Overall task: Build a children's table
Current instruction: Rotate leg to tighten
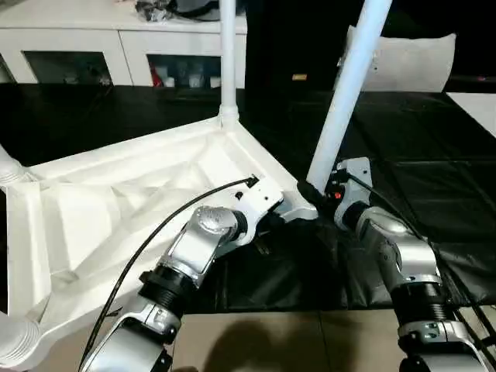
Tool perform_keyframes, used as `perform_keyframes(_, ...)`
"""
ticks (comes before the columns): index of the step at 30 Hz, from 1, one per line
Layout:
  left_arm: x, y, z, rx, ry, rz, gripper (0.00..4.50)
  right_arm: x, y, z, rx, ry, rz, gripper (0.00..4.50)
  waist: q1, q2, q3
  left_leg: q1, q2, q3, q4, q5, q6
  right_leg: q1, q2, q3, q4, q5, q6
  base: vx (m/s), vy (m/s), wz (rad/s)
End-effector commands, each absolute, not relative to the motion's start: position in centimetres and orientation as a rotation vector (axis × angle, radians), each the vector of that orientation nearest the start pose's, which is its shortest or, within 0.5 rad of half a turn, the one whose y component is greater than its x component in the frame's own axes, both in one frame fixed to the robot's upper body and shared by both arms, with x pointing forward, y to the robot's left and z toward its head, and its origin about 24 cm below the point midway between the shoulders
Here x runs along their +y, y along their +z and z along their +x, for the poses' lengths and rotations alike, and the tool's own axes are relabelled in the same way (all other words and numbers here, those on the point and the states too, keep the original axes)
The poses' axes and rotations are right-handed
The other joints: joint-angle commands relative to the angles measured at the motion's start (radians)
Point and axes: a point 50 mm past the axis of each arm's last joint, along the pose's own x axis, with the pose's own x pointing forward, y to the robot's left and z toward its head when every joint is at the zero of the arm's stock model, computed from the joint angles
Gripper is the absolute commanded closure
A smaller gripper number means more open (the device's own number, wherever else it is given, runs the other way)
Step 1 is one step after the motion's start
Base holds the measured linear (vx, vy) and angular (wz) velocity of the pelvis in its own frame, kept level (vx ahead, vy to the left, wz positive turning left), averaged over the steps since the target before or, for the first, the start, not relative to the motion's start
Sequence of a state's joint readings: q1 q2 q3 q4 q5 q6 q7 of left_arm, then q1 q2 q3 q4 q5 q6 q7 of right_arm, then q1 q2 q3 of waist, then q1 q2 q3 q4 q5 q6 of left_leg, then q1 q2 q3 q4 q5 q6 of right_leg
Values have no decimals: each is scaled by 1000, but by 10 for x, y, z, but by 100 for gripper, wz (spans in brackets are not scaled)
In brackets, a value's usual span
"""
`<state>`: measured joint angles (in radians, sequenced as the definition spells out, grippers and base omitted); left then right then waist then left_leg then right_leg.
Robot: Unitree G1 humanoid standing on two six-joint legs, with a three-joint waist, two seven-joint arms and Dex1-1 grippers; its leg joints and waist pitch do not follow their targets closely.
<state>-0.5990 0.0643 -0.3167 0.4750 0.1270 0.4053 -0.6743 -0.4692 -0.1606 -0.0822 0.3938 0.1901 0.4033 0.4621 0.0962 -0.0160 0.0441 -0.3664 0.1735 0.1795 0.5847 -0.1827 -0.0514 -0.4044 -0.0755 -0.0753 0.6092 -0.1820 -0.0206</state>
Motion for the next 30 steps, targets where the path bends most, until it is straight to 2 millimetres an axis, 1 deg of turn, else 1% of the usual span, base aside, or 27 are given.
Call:
perform_keyframes(1,32,67,321,304,-1023,373,450,-143,48,325,341,528,147,110,5,-7,-57,6,54,-22,-67,-179,47,54,-81,51,-87,-239,-163,0,0,0)
perform_keyframes(2,33,67,321,301,-1028,378,450,-147,49,325,333,528,147,110,5,-8,-56,6,54,-21,-68,-189,45,54,-81,51,-89,-257,-157,0,0,0)
perform_keyframes(3,36,66,321,298,-1036,393,450,-153,51,326,317,536,141,94,6,-6,-56,6,53,-21,-68,-193,43,54,-82,51,-90,-265,-155,0,0,0)
perform_keyframes(4,37,66,321,285,-1048,414,450,-157,52,326,314,541,143,85,6,-7,-56,6,53,-21,-68,-200,43,54,-82,51,-92,-280,-150,0,0,0)
perform_keyframes(5,38,67,321,275,-1056,427,450,-158,53,326,313,543,146,85,8,-4,-55,6,53,-23,-68,-201,42,54,-83,51,-93,-284,-147,0,0,0)
perform_keyframes(6,41,65,321,283,-1064,440,450,-162,55,325,312,556,152,74,7,-7,-56,4,53,-22,-68,-197,44,55,-82,52,-91,-278,-144,0,0,0)
perform_keyframes(7,46,64,321,282,-1084,463,450,-167,58,324,300,586,139,64,8,-4,-57,4,53,-22,-67,-188,48,56,-82,52,-90,-265,-146,0,0,0)
perform_keyframes(8,49,63,320,285,-1103,473,450,-173,61,322,293,615,122,47,11,-5,-56,4,53,-21,-65,-183,54,56,-81,51,-91,-257,-146,0,0,0)
perform_keyframes(9,52,62,320,293,-1112,474,450,-177,63,321,291,638,110,47,13,-3,-58,4,54,-21,-64,-173,55,57,-82,52,-87,-240,-149,0,0,0)
perform_keyframes(10,56,62,320,279,-1144,491,450,-185,67,318,286,679,92,47,15,-3,-59,3,55,-21,-63,-153,59,56,-80,52,-82,-202,-162,0,0,0)
perform_keyframes(12,63,60,318,292,-1186,500,450,-193,71,314,279,737,46,27,19,-4,-59,3,55,-20,-61,-150,67,58,-80,51,-79,-181,-173,0,0,0)
perform_keyframes(13,65,60,316,290,-1213,504,450,-196,73,312,276,763,28,10,22,-4,-58,3,55,-19,-61,-154,71,59,-82,50,-80,-189,-175,0,0,0)
perform_keyframes(14,65,60,316,289,-1226,504,450,-198,74,311,276,774,21,10,21,-5,-56,3,55,-19,-62,-159,71,58,-83,50,-82,-203,-177,0,0,0)
perform_keyframes(15,67,59,314,290,-1255,504,450,-200,75,309,276,805,12,10,21,-5,-56,4,55,-19,-61,-160,70,57,-82,51,-82,-208,-178,0,0,0)
perform_keyframes(16,71,58,311,284,-1309,518,450,-203,77,305,273,860,-8,10,23,-5,-56,4,56,-19,-61,-167,74,57,-84,51,-85,-222,-173,0,0,0)
perform_keyframes(17,73,58,309,282,-1345,528,450,-205,79,303,273,897,-20,10,24,-3,-56,5,57,-20,-62,-173,74,56,-83,50,-84,-234,-173,0,0,0)
perform_keyframes(18,74,57,307,281,-1368,534,450,-206,79,301,276,918,-31,10,26,-3,-56,6,59,-20,-62,-176,73,55,-84,50,-84,-234,-174,0,0,0)
perform_keyframes(20,80,56,302,287,-1451,542,450,-209,78,297,304,995,-89,10,28,-4,-55,7,60,-19,-62,-184,71,53,-83,50,-83,-239,-182,0,0,0)
perform_keyframes(21,80,56,302,287,-1451,542,450,-209,78,297,304,995,-89,10,30,-4,-54,7,61,-19,-62,-188,70,53,-84,50,-84,-246,-182,0,0,0)
perform_keyframes(23,86,56,301,299,-1510,560,450,-210,76,294,334,1062,-129,43,37,-7,-53,8,61,-18,-62,-197,65,52,-85,50,-84,-274,-178,0,0,0)
perform_keyframes(24,87,56,301,301,-1516,562,450,-210,76,294,339,1072,-131,43,39,-8,-53,10,62,-17,-62,-198,66,52,-86,51,-86,-282,-176,0,0,0)
perform_keyframes(25,88,57,300,302,-1533,566,450,-209,76,293,342,1096,-132,48,43,-6,-54,10,63,-18,-62,-195,66,50,-85,51,-85,-283,-174,0,0,0)
perform_keyframes(26,91,57,299,308,-1568,570,450,-206,76,290,347,1149,-111,48,46,-7,-54,10,63,-18,-62,-192,66,50,-85,50,-83,-277,-175,0,0,0)
perform_keyframes(28,93,58,297,318,-1606,581,450,-203,76,287,355,1205,-91,78,49,-6,-55,10,66,-17,-62,-184,67,49,-85,51,-79,-255,-183,0,0,0)
perform_keyframes(29,93,58,297,319,-1612,582,450,-202,76,287,356,1213,-89,78,50,-8,-56,9,66,-18,-62,-181,68,51,-85,51,-77,-248,-185,0,0,0)
perform_keyframes(30,94,58,296,321,-1623,584,450,-201,76,286,361,1234,-83,78,52,-7,-56,9,66,-18,-61,-176,69,50,-85,51,-75,-232,-191,0,0,0)
